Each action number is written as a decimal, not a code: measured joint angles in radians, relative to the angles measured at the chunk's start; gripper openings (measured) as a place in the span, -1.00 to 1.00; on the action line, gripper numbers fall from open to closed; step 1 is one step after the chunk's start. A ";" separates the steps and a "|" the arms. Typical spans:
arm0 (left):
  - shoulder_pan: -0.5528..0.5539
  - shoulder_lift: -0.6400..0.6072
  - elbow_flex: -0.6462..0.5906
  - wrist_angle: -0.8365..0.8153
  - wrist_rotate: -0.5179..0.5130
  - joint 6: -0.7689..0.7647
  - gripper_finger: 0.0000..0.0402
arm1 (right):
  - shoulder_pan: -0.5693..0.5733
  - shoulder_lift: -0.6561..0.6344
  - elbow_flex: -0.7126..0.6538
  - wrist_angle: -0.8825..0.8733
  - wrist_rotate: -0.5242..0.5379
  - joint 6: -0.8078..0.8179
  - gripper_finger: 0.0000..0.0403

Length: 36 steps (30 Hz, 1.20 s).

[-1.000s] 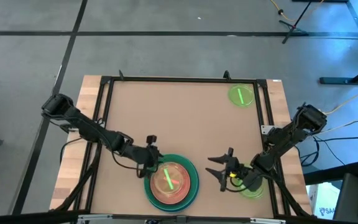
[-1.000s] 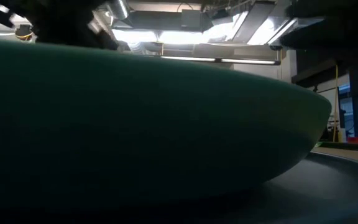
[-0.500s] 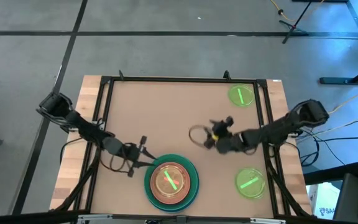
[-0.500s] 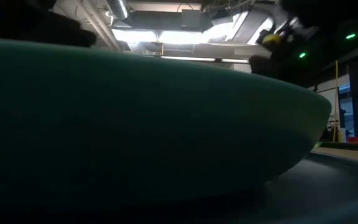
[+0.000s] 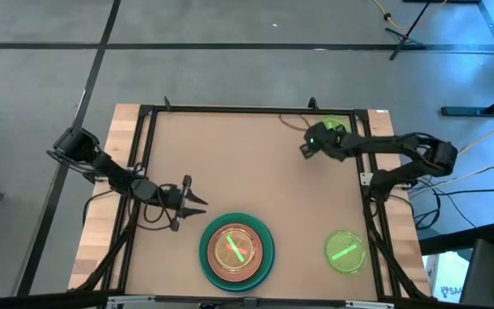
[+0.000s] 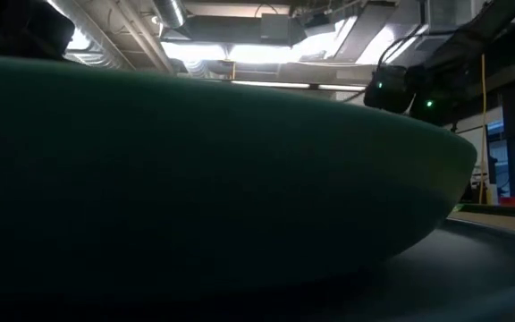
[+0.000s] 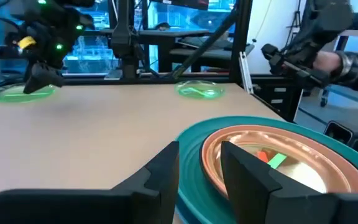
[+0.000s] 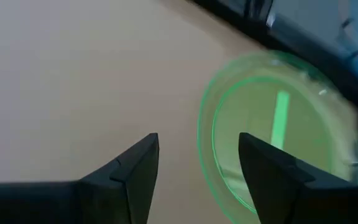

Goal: Stack plastic plates
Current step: Stack the light green plate on top of the light green plate

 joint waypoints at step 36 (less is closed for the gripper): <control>0.040 0.000 0.018 -0.013 0.000 0.034 -0.44 | 0.105 0.075 0.073 -0.016 -0.128 -0.175 -0.97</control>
